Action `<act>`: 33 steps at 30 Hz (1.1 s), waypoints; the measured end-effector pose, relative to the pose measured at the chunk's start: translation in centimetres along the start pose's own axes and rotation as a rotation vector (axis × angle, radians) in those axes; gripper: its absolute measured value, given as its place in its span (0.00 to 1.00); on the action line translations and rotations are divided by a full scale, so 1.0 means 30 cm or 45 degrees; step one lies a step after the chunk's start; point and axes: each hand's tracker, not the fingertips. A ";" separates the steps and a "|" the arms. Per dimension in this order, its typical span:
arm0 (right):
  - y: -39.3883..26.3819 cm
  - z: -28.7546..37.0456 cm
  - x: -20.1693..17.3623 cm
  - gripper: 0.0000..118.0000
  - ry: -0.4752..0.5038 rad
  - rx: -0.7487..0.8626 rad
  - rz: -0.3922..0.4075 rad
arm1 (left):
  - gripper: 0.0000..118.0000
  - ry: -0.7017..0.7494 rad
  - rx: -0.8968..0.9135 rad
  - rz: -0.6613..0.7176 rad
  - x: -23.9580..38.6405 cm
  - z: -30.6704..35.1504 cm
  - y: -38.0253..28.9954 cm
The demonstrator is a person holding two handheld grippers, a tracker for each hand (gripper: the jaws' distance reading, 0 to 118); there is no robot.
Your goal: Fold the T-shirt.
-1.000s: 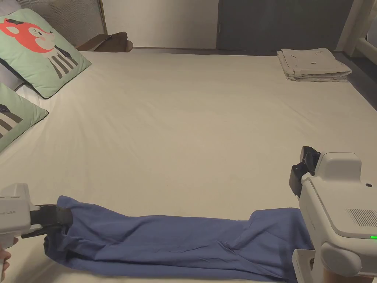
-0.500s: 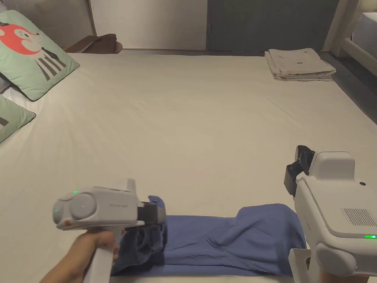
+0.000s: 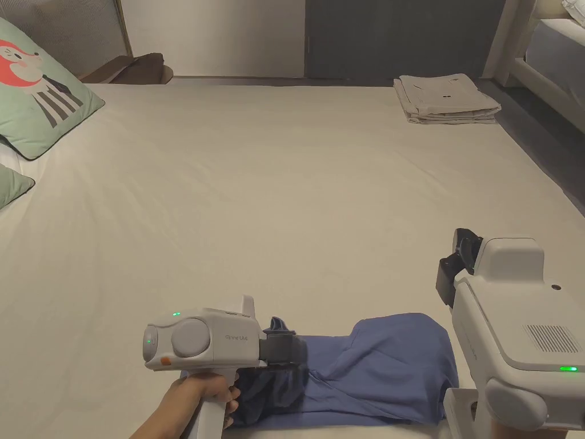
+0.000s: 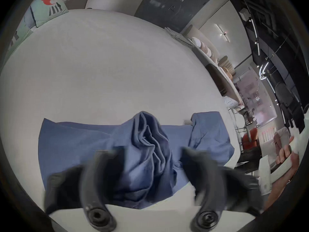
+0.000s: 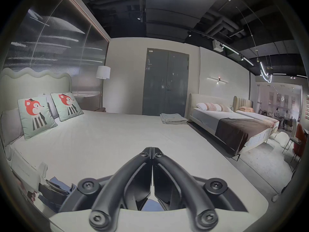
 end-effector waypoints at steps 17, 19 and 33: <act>0.005 0.006 -0.004 0.00 0.017 0.002 -0.002 | 0.00 0.470 0.666 -0.329 -0.028 0.227 -0.117; 0.005 0.006 -0.005 0.00 0.021 0.001 -0.007 | 0.00 0.497 0.607 -0.314 -0.037 0.195 -0.150; -0.011 0.026 0.067 0.00 -0.014 -0.011 -0.004 | 0.00 0.359 0.313 -0.375 0.140 -0.132 -0.292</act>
